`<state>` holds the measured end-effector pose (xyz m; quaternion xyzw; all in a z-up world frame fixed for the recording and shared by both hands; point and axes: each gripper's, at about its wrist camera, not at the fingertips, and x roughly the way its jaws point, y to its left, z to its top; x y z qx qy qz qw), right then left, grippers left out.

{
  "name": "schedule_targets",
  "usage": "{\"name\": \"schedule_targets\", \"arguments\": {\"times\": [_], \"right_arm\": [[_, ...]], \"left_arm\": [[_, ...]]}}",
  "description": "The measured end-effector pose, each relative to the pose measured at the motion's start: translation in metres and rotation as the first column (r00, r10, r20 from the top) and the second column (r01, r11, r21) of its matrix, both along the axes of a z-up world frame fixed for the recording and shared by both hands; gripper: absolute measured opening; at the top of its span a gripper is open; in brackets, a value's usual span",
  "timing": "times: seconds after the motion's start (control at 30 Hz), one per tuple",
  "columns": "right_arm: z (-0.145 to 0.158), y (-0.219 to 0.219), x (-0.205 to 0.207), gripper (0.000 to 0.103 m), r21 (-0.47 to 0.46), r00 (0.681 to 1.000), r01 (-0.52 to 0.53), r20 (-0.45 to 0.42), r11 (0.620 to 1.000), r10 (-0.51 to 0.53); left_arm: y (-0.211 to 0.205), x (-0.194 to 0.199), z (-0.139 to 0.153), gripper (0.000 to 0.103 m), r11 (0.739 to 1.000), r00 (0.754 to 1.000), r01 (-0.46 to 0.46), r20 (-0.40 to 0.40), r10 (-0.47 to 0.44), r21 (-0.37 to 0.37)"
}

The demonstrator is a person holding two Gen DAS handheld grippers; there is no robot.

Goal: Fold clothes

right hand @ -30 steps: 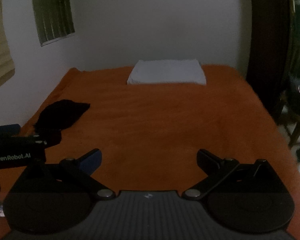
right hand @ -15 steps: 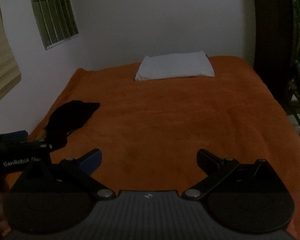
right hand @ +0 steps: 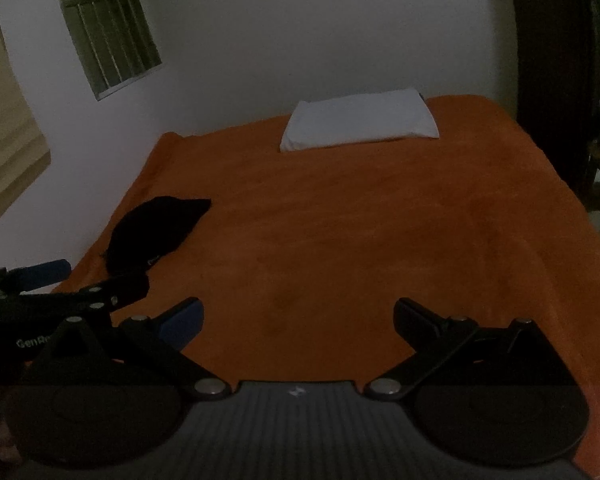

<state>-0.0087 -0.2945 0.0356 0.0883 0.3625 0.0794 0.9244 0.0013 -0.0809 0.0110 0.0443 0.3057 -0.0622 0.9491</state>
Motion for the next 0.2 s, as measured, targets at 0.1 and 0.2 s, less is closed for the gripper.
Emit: {"name": "schedule_targets", "arguments": {"times": [0.1, 0.2], "right_arm": [[-0.0007, 0.0004, -0.0008, 0.103, -0.008, 1.0, 0.008, 0.0, 1.0, -0.008], [-0.0032, 0.0073, -0.001, 0.103, -0.024, 1.0, 0.018, 0.001, 1.0, -0.018]], "left_arm": [[-0.0004, 0.001, -0.0008, 0.103, 1.0, 1.0, -0.004, -0.005, 0.004, -0.001], [-0.002, -0.0011, 0.0005, 0.103, 1.0, 1.0, -0.003, 0.005, 0.003, -0.006]]}}
